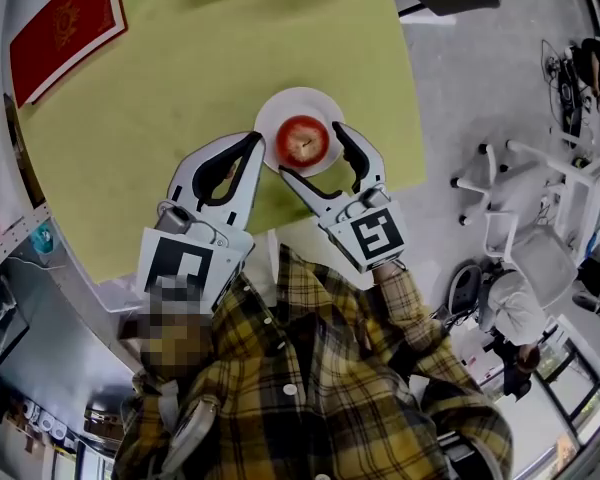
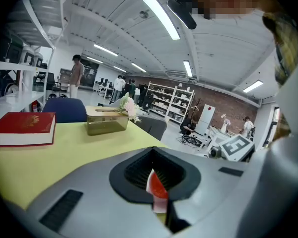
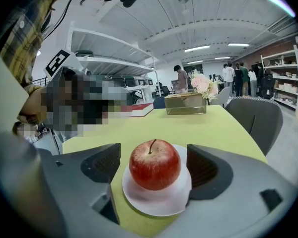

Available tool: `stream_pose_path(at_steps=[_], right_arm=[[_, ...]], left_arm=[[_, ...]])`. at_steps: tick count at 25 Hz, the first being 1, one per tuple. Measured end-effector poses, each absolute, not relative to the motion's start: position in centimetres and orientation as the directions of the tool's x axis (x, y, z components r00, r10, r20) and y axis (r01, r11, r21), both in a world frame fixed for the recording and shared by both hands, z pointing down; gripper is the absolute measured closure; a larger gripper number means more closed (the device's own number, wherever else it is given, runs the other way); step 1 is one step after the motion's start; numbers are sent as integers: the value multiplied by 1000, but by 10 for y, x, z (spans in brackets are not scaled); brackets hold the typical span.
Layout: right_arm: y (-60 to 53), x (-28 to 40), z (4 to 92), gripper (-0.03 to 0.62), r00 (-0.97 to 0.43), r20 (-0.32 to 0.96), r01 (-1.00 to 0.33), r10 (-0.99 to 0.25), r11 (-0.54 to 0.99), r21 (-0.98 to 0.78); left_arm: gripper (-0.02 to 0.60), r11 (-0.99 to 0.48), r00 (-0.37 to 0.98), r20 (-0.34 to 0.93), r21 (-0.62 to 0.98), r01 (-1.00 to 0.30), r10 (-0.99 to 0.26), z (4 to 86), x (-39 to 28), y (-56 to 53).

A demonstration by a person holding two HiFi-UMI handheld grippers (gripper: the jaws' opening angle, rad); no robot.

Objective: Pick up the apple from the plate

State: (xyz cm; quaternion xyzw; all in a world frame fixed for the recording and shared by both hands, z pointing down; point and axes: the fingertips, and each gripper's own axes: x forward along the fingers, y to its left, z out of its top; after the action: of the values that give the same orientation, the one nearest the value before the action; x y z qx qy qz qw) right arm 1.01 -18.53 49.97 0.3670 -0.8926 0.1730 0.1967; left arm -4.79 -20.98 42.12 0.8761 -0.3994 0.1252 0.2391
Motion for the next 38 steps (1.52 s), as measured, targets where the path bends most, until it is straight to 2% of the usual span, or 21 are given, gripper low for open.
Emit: stream_pose_path(at_steps=[38], right_arm=[[-183,7,541,203,-631,553,-696,-543,711,-96]], left_arm=[[577,-525,619,451,329,-785,-643,448,-65,-203]])
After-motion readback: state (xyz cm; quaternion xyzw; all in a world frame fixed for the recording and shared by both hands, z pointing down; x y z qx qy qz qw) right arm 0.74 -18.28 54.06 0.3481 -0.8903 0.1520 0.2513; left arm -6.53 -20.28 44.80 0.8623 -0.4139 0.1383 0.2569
